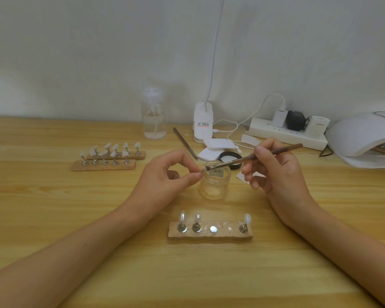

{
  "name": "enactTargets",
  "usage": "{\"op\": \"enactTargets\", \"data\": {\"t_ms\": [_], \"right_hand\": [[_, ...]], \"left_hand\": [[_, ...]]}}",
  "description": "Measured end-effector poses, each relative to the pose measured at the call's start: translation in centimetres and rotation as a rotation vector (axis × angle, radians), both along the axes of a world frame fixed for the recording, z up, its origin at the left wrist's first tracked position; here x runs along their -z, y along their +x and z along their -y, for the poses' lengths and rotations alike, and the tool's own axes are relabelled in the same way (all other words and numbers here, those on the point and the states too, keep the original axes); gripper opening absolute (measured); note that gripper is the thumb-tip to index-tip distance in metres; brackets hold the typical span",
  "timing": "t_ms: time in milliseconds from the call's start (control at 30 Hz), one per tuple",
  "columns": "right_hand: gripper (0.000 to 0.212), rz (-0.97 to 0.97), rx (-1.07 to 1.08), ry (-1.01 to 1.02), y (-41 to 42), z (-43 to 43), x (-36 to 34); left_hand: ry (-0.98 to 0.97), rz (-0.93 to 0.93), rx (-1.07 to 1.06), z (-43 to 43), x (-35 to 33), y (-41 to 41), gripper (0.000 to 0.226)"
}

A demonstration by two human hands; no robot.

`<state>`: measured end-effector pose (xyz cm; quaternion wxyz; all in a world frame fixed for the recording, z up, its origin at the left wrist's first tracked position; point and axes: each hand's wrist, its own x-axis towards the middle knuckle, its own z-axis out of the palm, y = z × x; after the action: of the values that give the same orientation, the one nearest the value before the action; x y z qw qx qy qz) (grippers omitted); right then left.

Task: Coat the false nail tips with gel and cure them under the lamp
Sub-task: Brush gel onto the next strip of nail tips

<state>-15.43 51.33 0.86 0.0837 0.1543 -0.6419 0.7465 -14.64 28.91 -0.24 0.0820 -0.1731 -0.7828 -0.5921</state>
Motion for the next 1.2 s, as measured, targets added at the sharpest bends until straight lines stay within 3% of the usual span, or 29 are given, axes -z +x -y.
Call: {"op": "enactTargets", "data": {"t_ms": [1200], "right_hand": [[0.018,-0.067,0.082,0.003,0.28,-0.12,-0.13]], "left_hand": [[0.002,0.01,-0.009,-0.24,-0.19,0.14,0.015]]}}
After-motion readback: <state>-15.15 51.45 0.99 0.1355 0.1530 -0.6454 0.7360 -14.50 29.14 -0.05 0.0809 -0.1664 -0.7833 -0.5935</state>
